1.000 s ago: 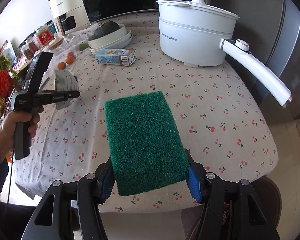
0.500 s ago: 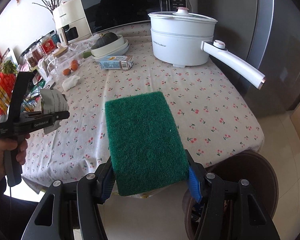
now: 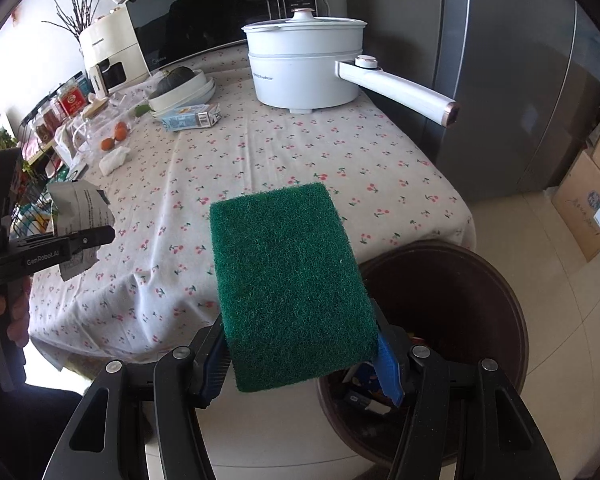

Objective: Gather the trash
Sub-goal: 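Carry the pecan bag and sponge over the brown bin with both tools, then open the left tool to drop the pecan bag while the right tool drops the sponge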

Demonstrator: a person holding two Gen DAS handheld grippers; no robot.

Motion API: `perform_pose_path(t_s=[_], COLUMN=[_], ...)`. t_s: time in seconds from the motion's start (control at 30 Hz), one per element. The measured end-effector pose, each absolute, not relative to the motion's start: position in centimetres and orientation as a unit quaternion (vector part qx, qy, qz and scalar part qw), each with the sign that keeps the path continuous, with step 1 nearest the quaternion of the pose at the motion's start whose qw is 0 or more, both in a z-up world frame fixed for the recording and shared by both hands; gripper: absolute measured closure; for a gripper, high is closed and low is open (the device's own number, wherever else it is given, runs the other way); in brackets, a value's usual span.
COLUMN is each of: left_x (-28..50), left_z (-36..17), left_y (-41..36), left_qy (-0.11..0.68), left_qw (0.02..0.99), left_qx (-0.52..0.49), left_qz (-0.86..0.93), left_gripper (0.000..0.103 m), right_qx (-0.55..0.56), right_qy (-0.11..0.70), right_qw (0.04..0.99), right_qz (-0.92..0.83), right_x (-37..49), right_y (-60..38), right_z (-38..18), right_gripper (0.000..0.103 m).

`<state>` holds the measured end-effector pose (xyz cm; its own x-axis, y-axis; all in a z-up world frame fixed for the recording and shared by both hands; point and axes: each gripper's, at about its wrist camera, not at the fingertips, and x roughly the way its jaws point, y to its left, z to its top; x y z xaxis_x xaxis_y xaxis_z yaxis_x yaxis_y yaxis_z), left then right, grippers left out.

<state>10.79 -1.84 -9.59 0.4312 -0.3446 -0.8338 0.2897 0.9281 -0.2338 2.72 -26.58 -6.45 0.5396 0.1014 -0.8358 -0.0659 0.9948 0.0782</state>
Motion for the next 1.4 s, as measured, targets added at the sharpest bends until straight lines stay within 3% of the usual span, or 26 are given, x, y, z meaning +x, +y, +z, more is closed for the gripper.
perform_pose_path(t_s=[1.0, 1.07, 1.13, 1.2, 1.4], left_x=[7.1, 7.2, 7.2, 7.3, 8.0], left_z=[-14.1, -14.4, -14.2, -13.8, -13.7], left_y=[-24.1, -24.4, -24.1, -23.5, -22.2], left_qy=[0.523, 0.526, 0.521, 0.51, 0.515], left_qw=[0.763, 0.763, 0.775, 0.787, 0.793], left_qx=[0.068, 0.072, 0.076, 0.064, 0.056], left_qz=[-0.373, -0.369, -0.35, -0.34, -0.32], left_gripper=[0.094, 0.074, 0.023, 0.015, 0.014], right_qx=[0.096, 0.098, 0.099, 0.1, 0.099], right_qy=[0.524, 0.525, 0.527, 0.528, 0.529], right_qw=[0.843, 0.841, 0.84, 0.838, 0.838], right_qz=[-0.079, -0.083, -0.086, -0.088, -0.087], right_x=[-4.2, -4.5, -4.7, -4.7, -4.5], right_y=[-41.5, -41.9, -42.3, -42.5, -42.5], right_z=[-11.0, -11.1, -11.3, -11.4, -11.3], right_gripper=[0.041, 0.041, 0.041, 0.041, 0.041])
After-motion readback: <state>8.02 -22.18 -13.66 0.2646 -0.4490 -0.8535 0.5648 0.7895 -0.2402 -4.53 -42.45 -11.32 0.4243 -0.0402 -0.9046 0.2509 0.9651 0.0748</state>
